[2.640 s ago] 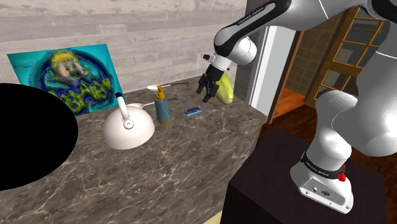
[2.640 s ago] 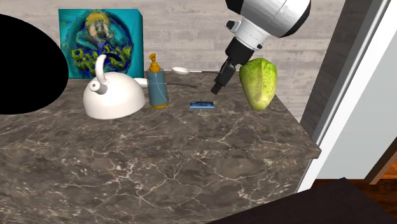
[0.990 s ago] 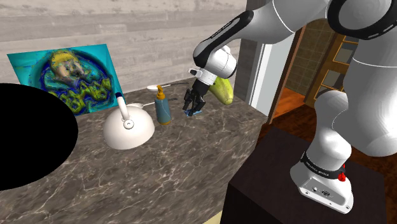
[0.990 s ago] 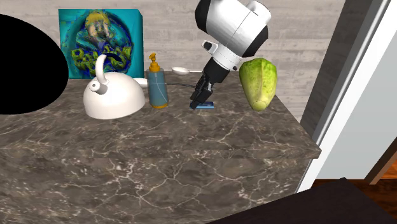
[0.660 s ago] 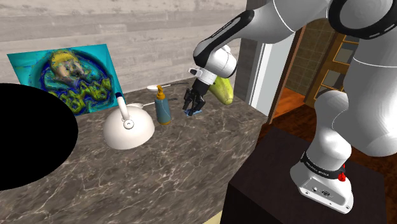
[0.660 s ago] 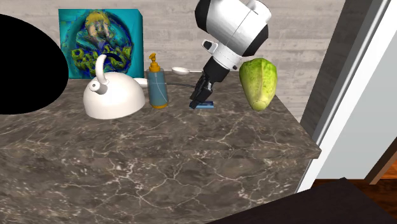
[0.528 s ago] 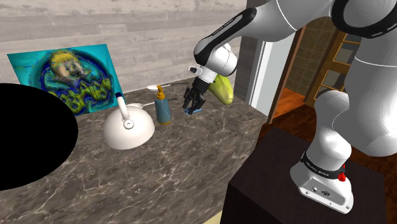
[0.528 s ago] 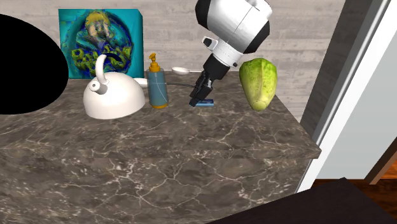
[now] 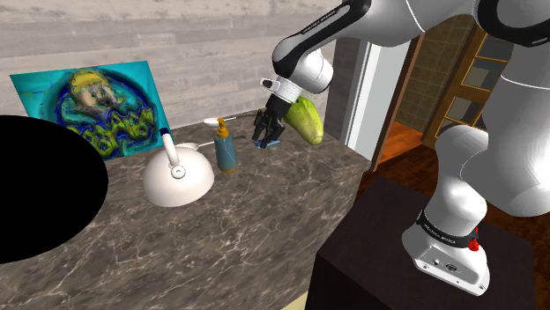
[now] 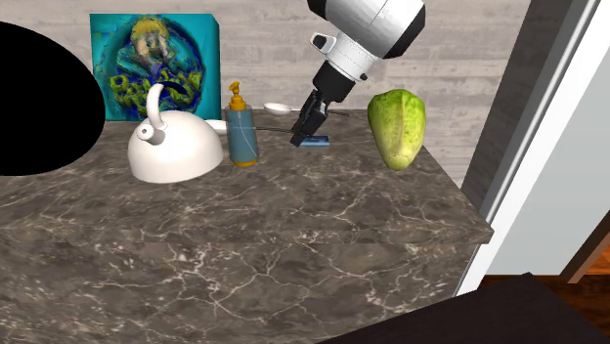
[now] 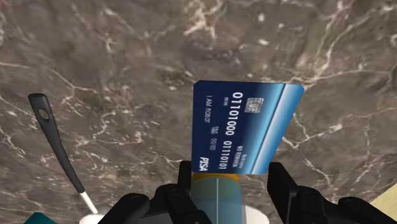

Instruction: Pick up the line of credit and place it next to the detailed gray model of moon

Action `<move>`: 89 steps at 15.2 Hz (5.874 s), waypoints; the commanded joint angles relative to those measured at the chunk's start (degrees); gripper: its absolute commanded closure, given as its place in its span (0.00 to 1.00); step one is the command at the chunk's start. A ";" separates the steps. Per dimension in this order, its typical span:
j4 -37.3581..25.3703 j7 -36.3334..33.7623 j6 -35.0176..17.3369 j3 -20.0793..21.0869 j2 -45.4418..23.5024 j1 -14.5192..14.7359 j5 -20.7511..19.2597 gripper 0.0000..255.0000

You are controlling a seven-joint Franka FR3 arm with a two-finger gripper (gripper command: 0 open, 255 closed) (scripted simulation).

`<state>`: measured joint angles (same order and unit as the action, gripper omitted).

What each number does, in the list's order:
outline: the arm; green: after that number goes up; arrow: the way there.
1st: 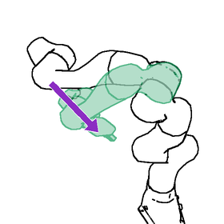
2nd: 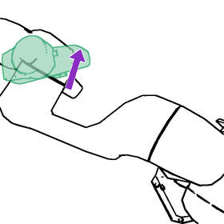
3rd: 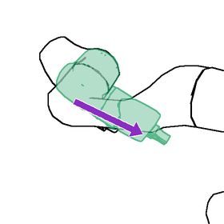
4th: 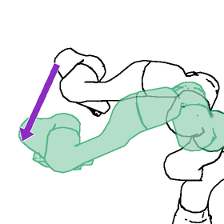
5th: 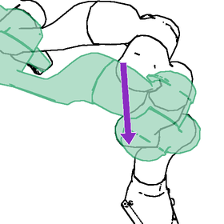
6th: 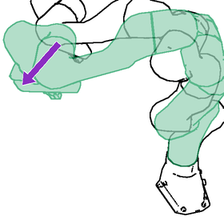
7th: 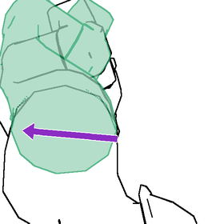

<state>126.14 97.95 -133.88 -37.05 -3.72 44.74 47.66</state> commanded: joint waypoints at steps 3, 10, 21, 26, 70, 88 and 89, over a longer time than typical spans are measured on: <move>-0.43 -3.25 1.03 -0.21 2.46 0.24 -3.43 1.00; -2.29 -8.46 3.65 -0.19 5.83 0.22 -8.56 1.00; -6.64 -15.38 8.89 0.38 9.70 -0.18 -14.66 1.00; -9.19 -18.01 11.64 0.67 10.86 -0.38 -16.67 1.00; -32.93 -43.79 23.49 10.05 8.27 6.01 -23.33 1.00; -50.13 -61.25 18.82 18.03 -8.09 14.17 -24.76 1.00; -48.95 -61.02 17.95 18.07 -7.78 14.30 -24.77 1.00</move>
<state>76.73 37.03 -115.27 -19.08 -11.40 58.84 22.93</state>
